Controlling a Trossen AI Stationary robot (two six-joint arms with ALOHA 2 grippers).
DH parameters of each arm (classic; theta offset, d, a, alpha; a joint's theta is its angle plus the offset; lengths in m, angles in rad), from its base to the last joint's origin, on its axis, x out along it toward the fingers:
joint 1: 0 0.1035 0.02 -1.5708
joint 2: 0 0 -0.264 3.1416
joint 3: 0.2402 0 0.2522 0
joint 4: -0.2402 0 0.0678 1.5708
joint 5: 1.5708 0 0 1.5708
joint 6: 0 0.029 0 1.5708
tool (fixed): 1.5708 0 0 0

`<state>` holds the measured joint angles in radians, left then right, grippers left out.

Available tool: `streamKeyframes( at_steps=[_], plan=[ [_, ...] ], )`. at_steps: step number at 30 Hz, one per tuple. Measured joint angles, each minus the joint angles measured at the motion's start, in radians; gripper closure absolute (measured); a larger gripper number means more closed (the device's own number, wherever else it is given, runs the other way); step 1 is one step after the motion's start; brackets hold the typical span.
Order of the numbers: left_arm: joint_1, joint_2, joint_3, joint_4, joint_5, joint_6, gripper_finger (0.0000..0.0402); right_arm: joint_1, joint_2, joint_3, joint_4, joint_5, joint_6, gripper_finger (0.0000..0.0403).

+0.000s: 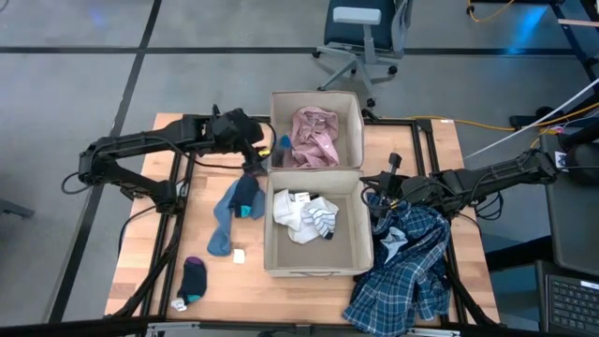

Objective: Sort clothes
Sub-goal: Put the gray sock into the top laundry organizer

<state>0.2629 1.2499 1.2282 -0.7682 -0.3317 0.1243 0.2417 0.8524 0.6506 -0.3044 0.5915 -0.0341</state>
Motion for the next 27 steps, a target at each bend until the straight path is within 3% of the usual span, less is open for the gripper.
streamKeyframes(
  at_steps=[7,15,27],
  plan=[
    [0.015,-0.001,-0.011,-0.122,-0.022,-0.048,0.0215,0.000,0.000,0.000,-0.001,0.000,0.003,0.0395],
    [0.077,0.000,-0.166,-0.155,-0.031,-0.129,0.0215,0.000,0.000,0.000,-0.003,0.000,0.000,0.0395],
    [0.128,0.000,-0.407,0.148,0.074,-0.177,0.0215,0.000,0.000,0.000,-0.003,0.000,0.001,0.0395]
  ],
)
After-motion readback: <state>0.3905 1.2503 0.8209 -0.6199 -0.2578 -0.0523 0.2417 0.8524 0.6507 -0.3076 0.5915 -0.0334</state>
